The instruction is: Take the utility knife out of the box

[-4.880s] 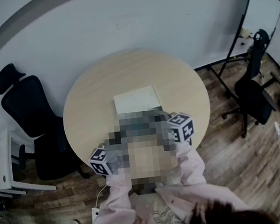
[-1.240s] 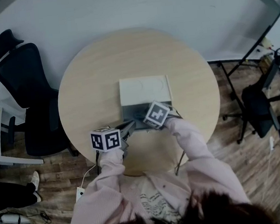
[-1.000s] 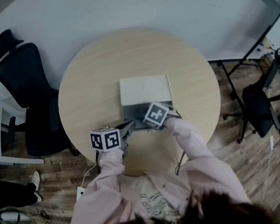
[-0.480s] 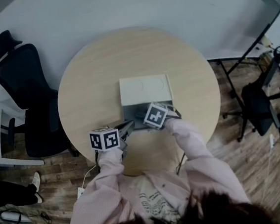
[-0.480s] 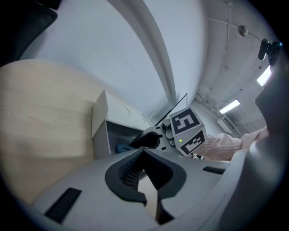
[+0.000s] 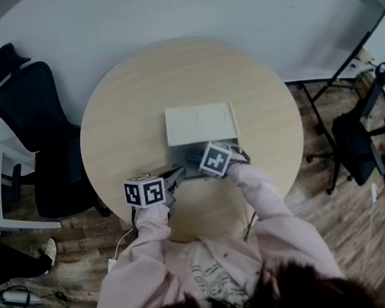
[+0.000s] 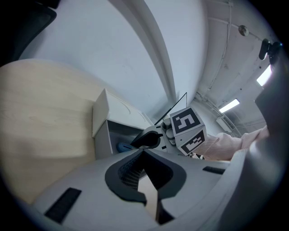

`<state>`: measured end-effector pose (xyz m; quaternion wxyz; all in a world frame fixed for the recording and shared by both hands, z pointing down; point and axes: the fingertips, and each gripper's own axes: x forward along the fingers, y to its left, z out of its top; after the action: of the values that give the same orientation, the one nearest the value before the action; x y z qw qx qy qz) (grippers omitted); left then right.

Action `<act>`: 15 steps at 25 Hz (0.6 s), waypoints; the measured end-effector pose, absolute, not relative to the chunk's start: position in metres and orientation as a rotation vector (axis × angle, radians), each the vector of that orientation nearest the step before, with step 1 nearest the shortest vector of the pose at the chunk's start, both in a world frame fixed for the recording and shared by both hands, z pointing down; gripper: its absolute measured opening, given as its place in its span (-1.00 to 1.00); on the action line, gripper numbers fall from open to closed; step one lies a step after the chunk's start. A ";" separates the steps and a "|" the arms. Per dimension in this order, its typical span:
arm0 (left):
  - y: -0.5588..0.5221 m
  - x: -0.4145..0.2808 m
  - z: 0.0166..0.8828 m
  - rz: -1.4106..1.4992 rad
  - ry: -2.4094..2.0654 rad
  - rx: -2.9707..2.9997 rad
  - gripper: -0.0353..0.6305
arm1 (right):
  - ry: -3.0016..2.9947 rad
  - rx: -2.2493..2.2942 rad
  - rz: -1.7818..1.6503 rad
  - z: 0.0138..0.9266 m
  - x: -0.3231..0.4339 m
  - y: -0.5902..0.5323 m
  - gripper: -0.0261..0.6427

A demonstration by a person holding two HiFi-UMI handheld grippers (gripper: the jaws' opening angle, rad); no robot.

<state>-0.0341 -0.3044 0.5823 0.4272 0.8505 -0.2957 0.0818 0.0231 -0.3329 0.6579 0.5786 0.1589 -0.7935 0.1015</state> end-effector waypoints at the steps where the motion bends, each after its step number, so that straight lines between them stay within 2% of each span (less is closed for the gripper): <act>1: -0.305 -0.035 0.583 0.209 -0.742 2.126 -0.87 | -1.861 0.367 0.247 0.658 0.023 -0.331 -0.50; 15: -0.302 -0.034 0.579 0.184 -0.731 2.131 -0.87 | -1.965 0.431 0.272 0.651 0.018 -0.331 -0.50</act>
<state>-0.0340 -0.3024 0.5794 0.4263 0.8527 -0.2927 0.0738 0.0176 -0.3307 0.6507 0.5278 0.1804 -0.8222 0.1137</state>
